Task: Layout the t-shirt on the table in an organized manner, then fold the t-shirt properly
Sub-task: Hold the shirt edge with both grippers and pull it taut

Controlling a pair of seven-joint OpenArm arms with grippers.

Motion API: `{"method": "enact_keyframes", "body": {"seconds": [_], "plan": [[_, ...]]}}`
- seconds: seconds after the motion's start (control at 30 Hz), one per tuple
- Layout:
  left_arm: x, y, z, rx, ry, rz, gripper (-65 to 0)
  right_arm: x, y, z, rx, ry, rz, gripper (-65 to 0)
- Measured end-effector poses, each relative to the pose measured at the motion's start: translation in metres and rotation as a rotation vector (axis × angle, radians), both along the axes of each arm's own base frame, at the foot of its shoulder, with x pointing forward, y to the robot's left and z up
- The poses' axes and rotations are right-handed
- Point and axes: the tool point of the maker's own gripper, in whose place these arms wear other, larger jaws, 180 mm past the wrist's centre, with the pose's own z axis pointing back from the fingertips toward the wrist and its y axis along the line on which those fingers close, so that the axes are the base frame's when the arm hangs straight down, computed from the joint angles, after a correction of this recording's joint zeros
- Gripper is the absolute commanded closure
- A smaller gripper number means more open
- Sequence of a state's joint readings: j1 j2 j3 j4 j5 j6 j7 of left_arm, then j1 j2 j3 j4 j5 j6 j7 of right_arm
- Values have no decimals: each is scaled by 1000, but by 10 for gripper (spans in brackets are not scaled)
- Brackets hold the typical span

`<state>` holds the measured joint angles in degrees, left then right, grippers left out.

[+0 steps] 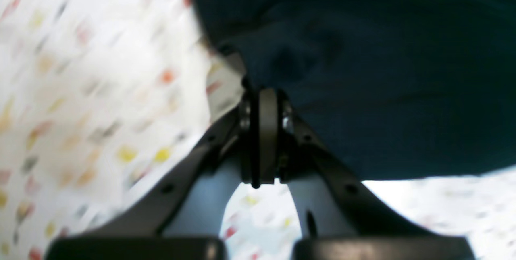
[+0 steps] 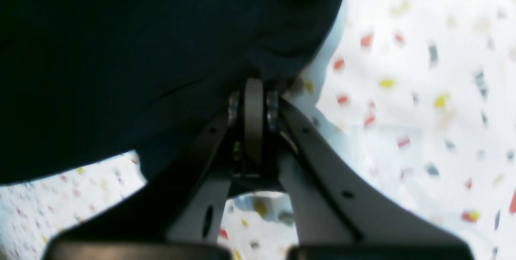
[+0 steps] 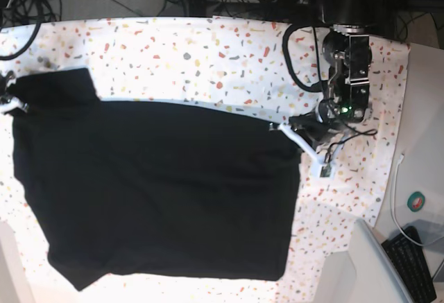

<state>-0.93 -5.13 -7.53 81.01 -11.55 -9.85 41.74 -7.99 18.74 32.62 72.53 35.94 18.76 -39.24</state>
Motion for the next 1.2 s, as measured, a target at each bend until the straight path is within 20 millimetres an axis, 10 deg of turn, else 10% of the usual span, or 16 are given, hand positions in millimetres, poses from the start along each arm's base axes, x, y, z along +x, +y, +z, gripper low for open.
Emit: {"method": "enact_keyframes", "body": {"seconds": [0.3,0.57,0.77,1.03,1.2], "plan": [[-59,41,-10,46,47,77,0,-61,22,-28,36,100,89,0],[-104,56,-25,64,120,114,0,-80,50,1,-19,49,167,0],[-107,72,5,106,48,139,0,-94,63,7,-22,54,187,0],[-108,71,5,106,100,132,0,-64,67,30,-55,9,236,0],[-76,69,24,98,60,135,0,-13,70,57,-74,-49,274,0]]}}
